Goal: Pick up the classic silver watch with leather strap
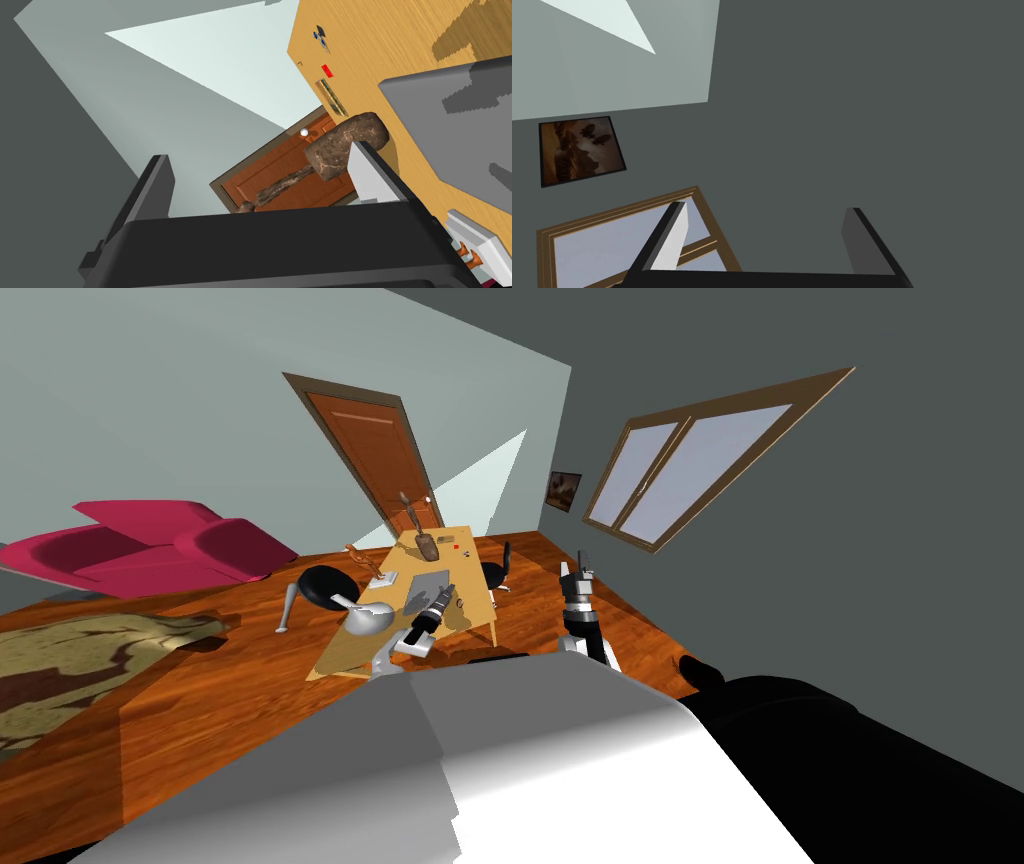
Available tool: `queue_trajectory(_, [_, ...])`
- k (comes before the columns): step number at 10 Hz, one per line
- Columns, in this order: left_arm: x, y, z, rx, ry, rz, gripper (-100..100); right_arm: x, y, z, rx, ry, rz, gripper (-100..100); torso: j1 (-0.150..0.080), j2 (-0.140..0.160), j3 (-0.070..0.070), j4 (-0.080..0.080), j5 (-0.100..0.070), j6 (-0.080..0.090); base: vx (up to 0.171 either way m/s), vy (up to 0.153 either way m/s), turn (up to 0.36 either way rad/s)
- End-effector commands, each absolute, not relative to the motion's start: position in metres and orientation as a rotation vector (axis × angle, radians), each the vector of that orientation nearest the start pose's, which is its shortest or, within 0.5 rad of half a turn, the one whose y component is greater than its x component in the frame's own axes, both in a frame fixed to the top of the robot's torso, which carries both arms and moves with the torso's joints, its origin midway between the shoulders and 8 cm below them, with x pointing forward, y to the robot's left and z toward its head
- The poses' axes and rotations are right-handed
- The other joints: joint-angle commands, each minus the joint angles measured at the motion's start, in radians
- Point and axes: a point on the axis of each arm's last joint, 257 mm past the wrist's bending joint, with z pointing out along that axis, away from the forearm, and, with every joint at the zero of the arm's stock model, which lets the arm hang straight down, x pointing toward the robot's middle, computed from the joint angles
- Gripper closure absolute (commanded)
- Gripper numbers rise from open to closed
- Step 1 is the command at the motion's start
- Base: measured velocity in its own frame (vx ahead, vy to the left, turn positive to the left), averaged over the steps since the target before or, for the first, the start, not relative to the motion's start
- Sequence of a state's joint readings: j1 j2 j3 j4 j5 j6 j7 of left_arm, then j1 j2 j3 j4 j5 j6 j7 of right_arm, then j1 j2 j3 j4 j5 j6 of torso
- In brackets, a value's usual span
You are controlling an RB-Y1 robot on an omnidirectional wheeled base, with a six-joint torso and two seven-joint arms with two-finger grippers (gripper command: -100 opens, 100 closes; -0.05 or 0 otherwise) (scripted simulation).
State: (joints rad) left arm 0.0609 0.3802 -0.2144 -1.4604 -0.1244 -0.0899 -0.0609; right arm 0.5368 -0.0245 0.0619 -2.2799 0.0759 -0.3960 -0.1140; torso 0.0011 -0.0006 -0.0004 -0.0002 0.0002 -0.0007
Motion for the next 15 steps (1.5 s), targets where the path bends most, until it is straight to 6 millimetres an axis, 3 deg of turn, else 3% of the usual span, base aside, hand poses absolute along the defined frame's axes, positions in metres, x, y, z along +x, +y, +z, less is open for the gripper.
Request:
queue_trajectory(1, [0.508,0.255,-0.33,-0.758,1.714,-0.822,-100,0.361,-0.256,-0.01,0.764,0.742,1.371,0,0.0,0.0,0.0,0.0,0.0,0.0,0.0,0.013,-0.096])
queue_trajectory(8, [0.507,0.282,-0.388,-0.805,1.856,-0.668,-100,0.361,-0.256,-0.01,0.764,0.742,1.371,0,-0.001,0.0,0.0,0.0,0.0,0.0,-0.001,0.007,-0.092])
queue_trajectory(13, [0.494,0.322,-0.45,-0.867,2.012,-0.46,-100,0.361,-0.256,-0.01,0.764,0.742,1.371,0,-0.001,0.001,0.0,0.0,0.0,0.0,-0.005,0.006,-0.161])
queue_trajectory(14, [0.494,0.322,-0.45,-0.867,2.012,-0.46,-100,0.361,-0.256,-0.01,0.764,0.742,1.371,0,-0.001,0.0,0.0,0.0,0.0,0.0,-0.003,0.003,-0.073])
queue_trajectory(15, [0.489,0.332,-0.462,-0.881,2.045,-0.408,-100,0.361,-0.256,-0.01,0.764,0.742,1.371,0,-0.001,0.001,0.0,0.0,0.0,0.0,-0.003,0.0,-0.158])
